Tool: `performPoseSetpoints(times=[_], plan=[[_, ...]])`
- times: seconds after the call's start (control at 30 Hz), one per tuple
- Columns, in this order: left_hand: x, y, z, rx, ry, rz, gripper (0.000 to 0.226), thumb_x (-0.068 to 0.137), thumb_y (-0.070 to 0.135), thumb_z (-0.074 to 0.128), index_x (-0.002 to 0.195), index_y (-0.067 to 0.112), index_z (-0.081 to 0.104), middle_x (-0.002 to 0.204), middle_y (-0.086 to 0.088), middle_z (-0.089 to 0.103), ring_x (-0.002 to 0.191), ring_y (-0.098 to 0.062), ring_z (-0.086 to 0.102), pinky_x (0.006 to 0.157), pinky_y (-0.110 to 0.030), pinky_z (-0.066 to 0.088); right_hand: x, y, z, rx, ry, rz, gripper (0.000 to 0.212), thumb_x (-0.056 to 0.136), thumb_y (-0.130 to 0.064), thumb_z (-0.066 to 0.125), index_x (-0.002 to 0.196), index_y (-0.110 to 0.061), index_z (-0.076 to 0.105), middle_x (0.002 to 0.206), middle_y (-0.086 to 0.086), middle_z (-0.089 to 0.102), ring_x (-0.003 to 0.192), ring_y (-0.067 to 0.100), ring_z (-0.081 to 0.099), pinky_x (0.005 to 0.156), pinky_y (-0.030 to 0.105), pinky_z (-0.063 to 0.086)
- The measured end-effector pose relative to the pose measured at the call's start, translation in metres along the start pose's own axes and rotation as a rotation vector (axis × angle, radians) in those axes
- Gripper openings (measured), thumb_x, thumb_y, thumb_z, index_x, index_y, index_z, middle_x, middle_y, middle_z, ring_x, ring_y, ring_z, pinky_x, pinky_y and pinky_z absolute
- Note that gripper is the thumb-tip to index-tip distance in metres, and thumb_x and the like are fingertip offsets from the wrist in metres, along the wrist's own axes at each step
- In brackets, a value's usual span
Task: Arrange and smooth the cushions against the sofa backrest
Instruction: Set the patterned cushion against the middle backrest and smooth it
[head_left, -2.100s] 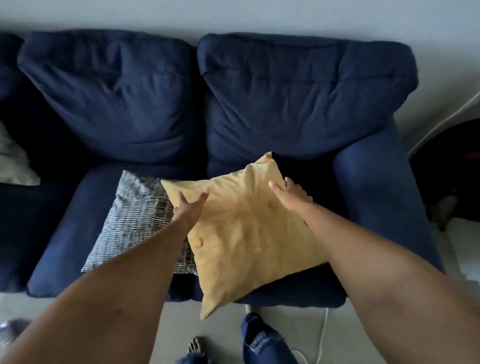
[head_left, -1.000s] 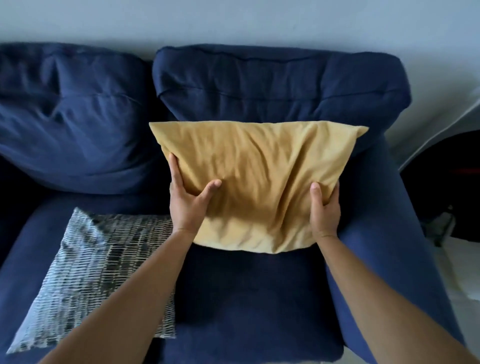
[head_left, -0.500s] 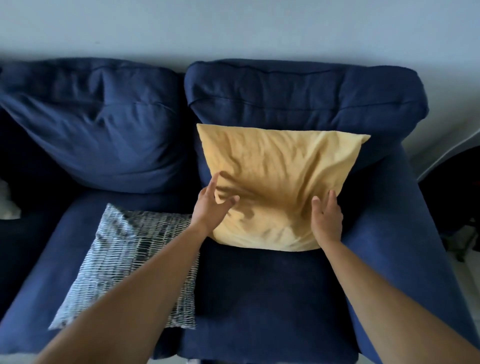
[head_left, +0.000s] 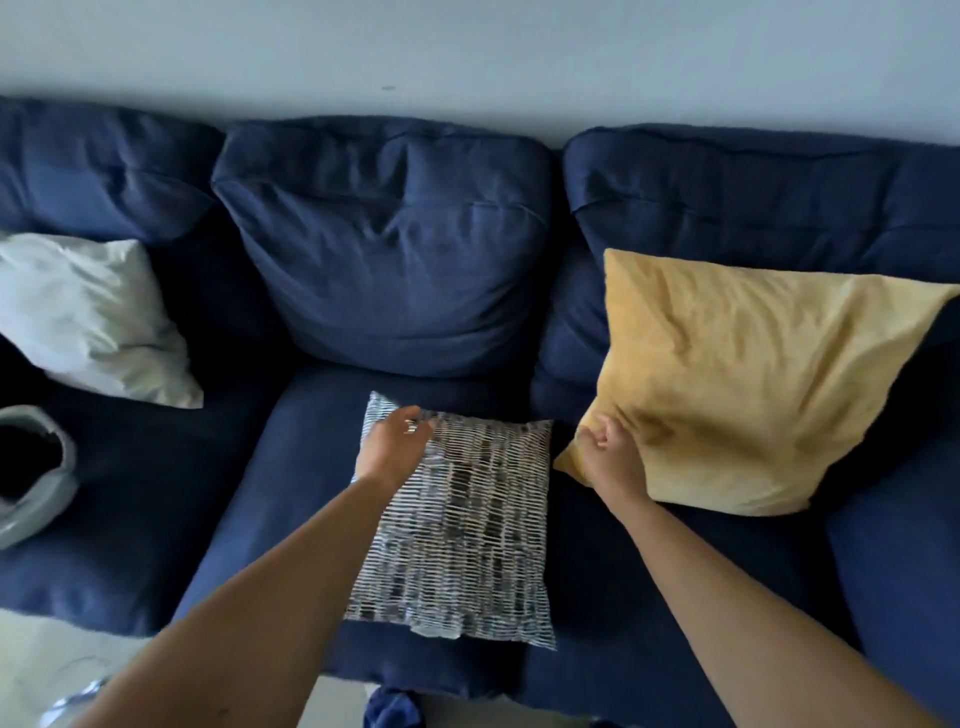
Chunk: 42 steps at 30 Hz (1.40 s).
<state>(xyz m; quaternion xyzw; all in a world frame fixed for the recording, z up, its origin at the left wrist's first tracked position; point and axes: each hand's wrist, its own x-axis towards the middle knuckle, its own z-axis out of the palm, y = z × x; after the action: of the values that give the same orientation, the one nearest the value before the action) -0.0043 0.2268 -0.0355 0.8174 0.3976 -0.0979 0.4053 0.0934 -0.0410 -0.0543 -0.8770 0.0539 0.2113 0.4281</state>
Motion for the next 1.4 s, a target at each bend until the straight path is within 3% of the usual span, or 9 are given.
performPoseSetpoints(times=[0.27, 0.57, 0.67, 0.8, 0.97, 1.13, 1.23, 1.33, 1.4], plan=[[0.049, -0.102, -0.048, -0.039, -0.268, -0.172, 0.109, 0.071, 0.081, 0.064, 0.158, 0.046, 0.009, 0.163, -0.017, 0.023, 0.145, -0.042, 0.031, 0.115, -0.057, 0.033, -0.020, 0.019, 0.106, -0.055, -0.212, 0.414, 0.088, 0.091, -0.072, 0.045, 0.160, -0.023, 0.020, 0.163, 0.012, 0.027, 0.146, 0.037, 0.033, 0.116, 0.051, 0.032], [0.105, -0.133, 0.003, -0.366, -0.337, -0.242, 0.131, 0.067, 0.061, 0.083, 0.156, 0.046, -0.012, 0.164, -0.009, 0.030, 0.144, -0.034, 0.037, 0.111, -0.046, 0.038, 0.031, 0.059, 0.144, 0.160, -0.106, 0.580, 0.106, 0.084, -0.075, 0.053, 0.162, -0.021, 0.006, 0.166, 0.013, 0.022, 0.149, 0.039, 0.027, 0.118, 0.055, 0.027], [0.115, -0.137, 0.014, -0.479, -0.332, -0.227, 0.131, 0.063, 0.057, 0.088, 0.155, 0.051, -0.005, 0.155, -0.002, 0.046, 0.129, -0.027, 0.055, 0.108, -0.046, 0.046, 0.044, 0.061, 0.158, 0.243, -0.058, 0.551, 0.117, 0.076, -0.075, 0.064, 0.161, -0.022, 0.004, 0.165, 0.011, 0.025, 0.148, 0.037, 0.030, 0.119, 0.052, 0.028], [0.119, -0.131, 0.007, -0.587, -0.256, -0.130, 0.123, 0.059, 0.053, 0.092, 0.153, 0.057, 0.013, 0.140, 0.011, 0.059, 0.114, -0.015, 0.066, 0.102, -0.042, 0.053, 0.048, 0.032, 0.171, 0.325, 0.056, 0.375, 0.105, 0.071, -0.067, 0.076, 0.155, -0.022, 0.033, 0.153, 0.009, 0.047, 0.138, 0.032, 0.046, 0.115, 0.048, 0.037], [0.131, -0.099, -0.058, -0.646, 0.040, 0.225, 0.107, 0.063, 0.055, 0.086, 0.152, 0.055, 0.025, 0.124, 0.056, 0.047, 0.115, 0.024, 0.051, 0.088, 0.001, 0.041, 0.042, -0.049, 0.182, 0.463, 0.288, -0.022, 0.084, 0.078, -0.058, 0.075, 0.150, -0.033, 0.040, 0.146, -0.011, 0.054, 0.134, 0.009, 0.051, 0.110, 0.034, 0.043], [0.175, -0.073, -0.128, -0.719, 0.171, 0.451, 0.106, 0.072, 0.057, 0.083, 0.154, 0.054, 0.016, 0.159, 0.020, 0.038, 0.144, -0.005, 0.038, 0.119, -0.042, 0.033, 0.059, -0.116, 0.190, 0.549, 0.377, -0.269, 0.079, 0.085, -0.050, 0.072, 0.152, -0.040, 0.031, 0.144, -0.025, 0.051, 0.128, -0.008, 0.050, 0.099, 0.010, 0.044], [0.206, -0.069, -0.135, -0.711, 0.102, 0.411, 0.106, 0.081, 0.050, 0.078, 0.159, 0.043, 0.007, 0.160, 0.009, 0.039, 0.141, -0.008, 0.045, 0.115, -0.043, 0.040, 0.080, -0.122, 0.204, 0.481, 0.308, -0.235, 0.088, 0.084, -0.057, 0.069, 0.156, -0.040, 0.021, 0.133, -0.044, 0.043, 0.114, -0.023, 0.049, 0.085, -0.003, 0.039], [0.223, -0.068, -0.135, -0.692, 0.018, 0.222, 0.118, 0.071, 0.060, 0.074, 0.160, 0.038, -0.001, 0.155, 0.003, 0.046, 0.122, -0.001, 0.060, 0.098, -0.031, 0.054, 0.095, -0.117, 0.208, 0.412, 0.236, -0.148, 0.094, 0.084, -0.065, 0.064, 0.159, -0.035, 0.016, 0.133, -0.030, 0.046, 0.115, -0.003, 0.051, 0.090, 0.013, 0.039], [0.233, -0.065, -0.141, -0.687, 0.033, 0.177, 0.122, 0.065, 0.071, 0.074, 0.159, 0.040, 0.002, 0.153, 0.004, 0.047, 0.128, -0.012, 0.058, 0.104, -0.041, 0.051, 0.105, -0.119, 0.201, 0.415, 0.233, -0.125, 0.101, 0.077, -0.079, 0.060, 0.158, -0.038, 0.015, 0.141, -0.021, 0.043, 0.125, 0.002, 0.045, 0.100, 0.026, 0.036]])
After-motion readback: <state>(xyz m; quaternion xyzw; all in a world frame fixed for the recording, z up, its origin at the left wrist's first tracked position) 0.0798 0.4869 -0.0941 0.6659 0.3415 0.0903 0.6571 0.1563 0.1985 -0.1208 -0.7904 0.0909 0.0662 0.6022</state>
